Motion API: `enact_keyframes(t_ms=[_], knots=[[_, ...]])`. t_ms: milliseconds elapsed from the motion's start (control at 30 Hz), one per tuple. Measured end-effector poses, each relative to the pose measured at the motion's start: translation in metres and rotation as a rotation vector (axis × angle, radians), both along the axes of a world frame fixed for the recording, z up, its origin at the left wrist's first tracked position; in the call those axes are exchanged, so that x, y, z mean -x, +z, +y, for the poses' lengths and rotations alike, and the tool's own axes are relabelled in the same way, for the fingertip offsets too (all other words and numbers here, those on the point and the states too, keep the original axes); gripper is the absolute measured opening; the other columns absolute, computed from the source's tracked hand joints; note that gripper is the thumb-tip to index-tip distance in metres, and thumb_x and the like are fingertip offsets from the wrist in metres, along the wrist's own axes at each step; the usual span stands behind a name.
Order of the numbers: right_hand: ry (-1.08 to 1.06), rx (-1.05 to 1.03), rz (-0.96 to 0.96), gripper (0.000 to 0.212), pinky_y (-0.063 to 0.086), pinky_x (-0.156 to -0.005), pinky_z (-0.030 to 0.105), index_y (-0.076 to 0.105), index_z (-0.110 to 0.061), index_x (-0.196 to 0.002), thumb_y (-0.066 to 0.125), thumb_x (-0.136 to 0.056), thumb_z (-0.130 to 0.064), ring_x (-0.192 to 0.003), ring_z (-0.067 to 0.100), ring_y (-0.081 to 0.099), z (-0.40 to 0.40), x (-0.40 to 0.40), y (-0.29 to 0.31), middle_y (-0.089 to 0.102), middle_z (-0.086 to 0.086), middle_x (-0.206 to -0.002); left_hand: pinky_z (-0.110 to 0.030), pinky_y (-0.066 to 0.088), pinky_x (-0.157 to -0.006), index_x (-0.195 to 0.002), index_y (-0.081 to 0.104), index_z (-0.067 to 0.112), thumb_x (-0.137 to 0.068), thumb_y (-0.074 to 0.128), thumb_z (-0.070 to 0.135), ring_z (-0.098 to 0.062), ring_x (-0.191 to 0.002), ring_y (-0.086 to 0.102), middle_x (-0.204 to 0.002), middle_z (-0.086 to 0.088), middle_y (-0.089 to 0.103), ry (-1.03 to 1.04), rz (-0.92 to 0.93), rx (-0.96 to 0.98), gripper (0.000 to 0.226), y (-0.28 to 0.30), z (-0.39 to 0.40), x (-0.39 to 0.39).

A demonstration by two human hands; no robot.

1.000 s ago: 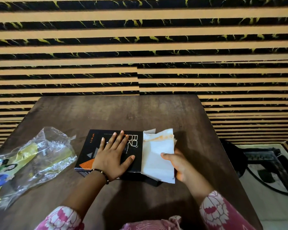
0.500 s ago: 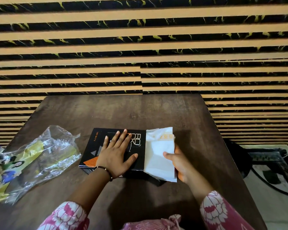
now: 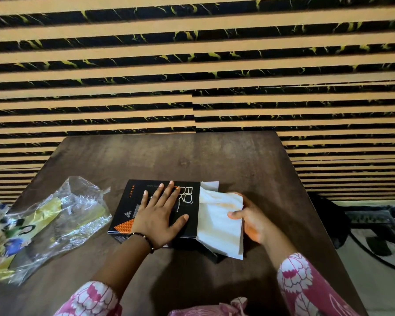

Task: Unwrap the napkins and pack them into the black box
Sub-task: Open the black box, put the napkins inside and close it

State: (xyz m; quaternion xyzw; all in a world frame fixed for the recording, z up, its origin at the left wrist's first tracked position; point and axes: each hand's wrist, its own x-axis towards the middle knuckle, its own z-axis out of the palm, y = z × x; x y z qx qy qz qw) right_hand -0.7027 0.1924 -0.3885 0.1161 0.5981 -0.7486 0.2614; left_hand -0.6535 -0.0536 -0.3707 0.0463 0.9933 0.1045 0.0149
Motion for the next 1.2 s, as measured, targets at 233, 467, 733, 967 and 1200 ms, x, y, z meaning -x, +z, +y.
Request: enact_keyframes(t_ms=[233, 467, 733, 967, 1200], knots=[[0.015, -0.064, -0.051, 0.02, 0.05, -0.074, 0.029, 0.059, -0.019, -0.108, 0.058, -0.089, -0.026, -0.095, 0.017, 0.065, -0.017, 0.003, -0.003, 0.069, 0.004, -0.105, -0.045, -0.009, -0.116, -0.146, 0.004, 0.032, -0.074, 0.01, 0.071, -0.01, -0.14, -0.014, -0.153, 0.013, -0.009, 0.0, 0.008, 0.005, 0.082, -0.001, 0.001, 0.0], [-0.166, -0.406, -0.114, 0.056, 0.049, -0.07, 0.031, 0.067, -0.011, -0.088, 0.066, -0.066, -0.063, -0.078, 0.024, 0.066, -0.033, 0.019, -0.015, 0.07, 0.006, -0.088, -0.045, -0.012, -0.115, -0.146, -0.001, 0.033, -0.073, 0.006, 0.071, -0.009, -0.139, -0.017, -0.151, 0.014, -0.014, 0.006, -0.013, 0.032, 0.083, 0.002, 0.001, 0.001], [-0.009, -0.613, 0.049, 0.045, 0.047, -0.061, 0.029, 0.066, -0.012, -0.087, 0.063, -0.073, -0.054, -0.073, 0.021, 0.064, -0.041, 0.019, -0.004, 0.067, 0.001, -0.076, -0.044, -0.012, -0.115, -0.146, 0.0, 0.032, -0.074, 0.007, 0.071, -0.008, -0.138, -0.018, -0.151, 0.014, -0.014, 0.002, -0.018, 0.03, 0.082, 0.002, 0.001, -0.001], [-0.006, -0.329, -0.199, 0.022, 0.049, -0.067, 0.039, 0.054, -0.008, -0.106, 0.045, -0.086, -0.003, -0.075, 0.022, 0.056, -0.014, -0.032, -0.001, 0.062, 0.008, -0.086, -0.045, -0.01, -0.117, -0.146, -0.003, 0.033, -0.075, 0.007, 0.07, -0.008, -0.139, -0.017, -0.151, 0.014, -0.016, 0.005, -0.018, 0.051, 0.081, 0.001, 0.002, 0.0], [0.14, -0.339, -0.17, 0.032, 0.046, -0.065, 0.028, 0.046, -0.013, -0.118, 0.047, -0.087, -0.003, -0.089, 0.02, 0.059, -0.052, -0.023, 0.001, 0.062, 0.008, -0.105, -0.046, -0.011, -0.116, -0.146, -0.004, 0.03, -0.074, 0.004, 0.07, -0.009, -0.137, -0.02, -0.15, 0.013, -0.018, -0.001, -0.028, 0.072, 0.082, 0.003, 0.004, -0.001]])
